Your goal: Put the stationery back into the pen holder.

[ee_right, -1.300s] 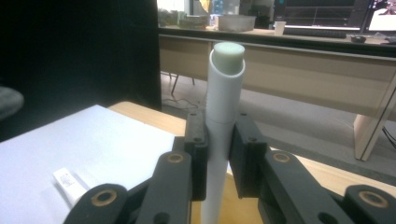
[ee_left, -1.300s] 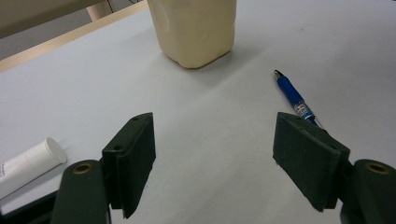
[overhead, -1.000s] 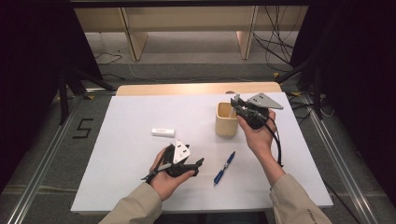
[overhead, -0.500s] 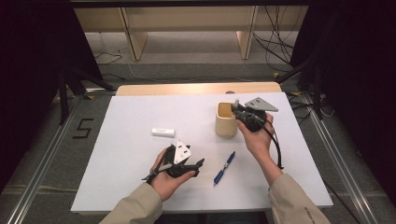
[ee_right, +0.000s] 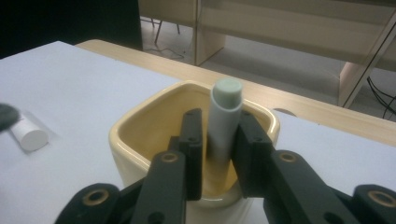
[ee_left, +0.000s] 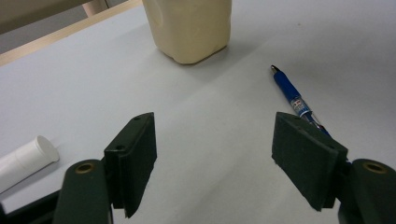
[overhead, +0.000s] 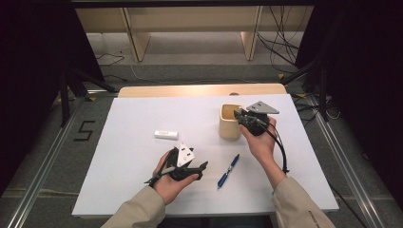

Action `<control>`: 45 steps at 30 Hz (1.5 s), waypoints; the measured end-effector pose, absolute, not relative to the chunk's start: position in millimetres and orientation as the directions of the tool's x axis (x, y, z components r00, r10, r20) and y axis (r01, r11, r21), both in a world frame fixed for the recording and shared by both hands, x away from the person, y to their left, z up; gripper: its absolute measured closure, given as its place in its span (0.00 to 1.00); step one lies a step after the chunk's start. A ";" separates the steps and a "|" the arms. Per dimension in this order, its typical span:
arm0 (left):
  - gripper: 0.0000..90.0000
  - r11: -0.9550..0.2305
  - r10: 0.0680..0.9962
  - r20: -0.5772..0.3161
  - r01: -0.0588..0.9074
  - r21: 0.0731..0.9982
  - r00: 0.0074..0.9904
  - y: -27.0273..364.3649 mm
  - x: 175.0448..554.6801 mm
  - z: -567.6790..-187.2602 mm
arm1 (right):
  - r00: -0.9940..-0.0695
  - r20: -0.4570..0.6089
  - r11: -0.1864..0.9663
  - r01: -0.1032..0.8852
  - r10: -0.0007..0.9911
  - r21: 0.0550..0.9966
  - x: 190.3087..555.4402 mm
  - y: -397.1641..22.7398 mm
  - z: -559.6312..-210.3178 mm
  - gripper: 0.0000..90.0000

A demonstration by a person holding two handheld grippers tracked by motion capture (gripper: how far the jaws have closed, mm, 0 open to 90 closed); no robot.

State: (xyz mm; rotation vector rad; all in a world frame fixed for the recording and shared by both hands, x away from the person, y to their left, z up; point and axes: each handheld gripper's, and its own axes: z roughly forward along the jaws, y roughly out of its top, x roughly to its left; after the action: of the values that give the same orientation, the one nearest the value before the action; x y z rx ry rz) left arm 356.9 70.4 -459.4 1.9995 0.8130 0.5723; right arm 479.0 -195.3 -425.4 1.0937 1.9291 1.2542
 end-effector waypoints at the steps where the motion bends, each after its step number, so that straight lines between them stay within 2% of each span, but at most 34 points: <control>1: 0.34 -0.400 0.729 0.083 0.324 0.857 0.680 70.5 357.0 -459.5 | -0.490 -0.035 0.218 0.320 0.871 0.922 478.8 -195.3 -425.4 0.80; 11: 0.34 -0.396 0.734 0.083 0.326 0.858 0.674 74.4 358.0 -458.8 | -0.464 -0.033 0.190 0.296 0.885 0.936 470.7 -198.1 -412.2 0.58; 19: 0.36 -0.395 0.736 0.082 0.328 0.858 0.672 77.5 357.8 -458.1 | -0.448 -0.037 0.190 0.301 0.893 0.935 462.0 -203.3 -404.0 0.49; 26: 0.37 -0.392 0.739 0.079 0.331 0.859 0.669 79.1 357.8 -458.8 | -0.459 -0.039 0.207 0.322 0.888 0.924 454.7 -208.4 -400.5 0.48; 32: 0.38 -0.388 0.745 0.080 0.333 0.859 0.662 83.0 359.0 -458.4 | -0.483 -0.053 0.243 0.341 0.874 0.908 443.1 -214.6 -404.6 0.58; 42: 0.39 -0.391 0.753 0.085 0.340 0.855 0.652 89.3 359.8 -459.8 | -0.614 -0.063 0.383 0.406 0.787 0.830 417.9 -211.0 -420.5 0.94; 45: 0.39 -0.390 0.753 0.084 0.340 0.856 0.653 89.6 359.6 -459.7 | -0.647 -0.065 0.431 0.426 0.760 0.795 413.7 -205.9 -427.3 1.00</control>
State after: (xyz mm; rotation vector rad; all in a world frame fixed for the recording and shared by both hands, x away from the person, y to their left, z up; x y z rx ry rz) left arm 359.6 89.6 -459.7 1.9900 0.8517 0.5937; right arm 413.7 -205.9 -427.3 1.0057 2.2725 1.0864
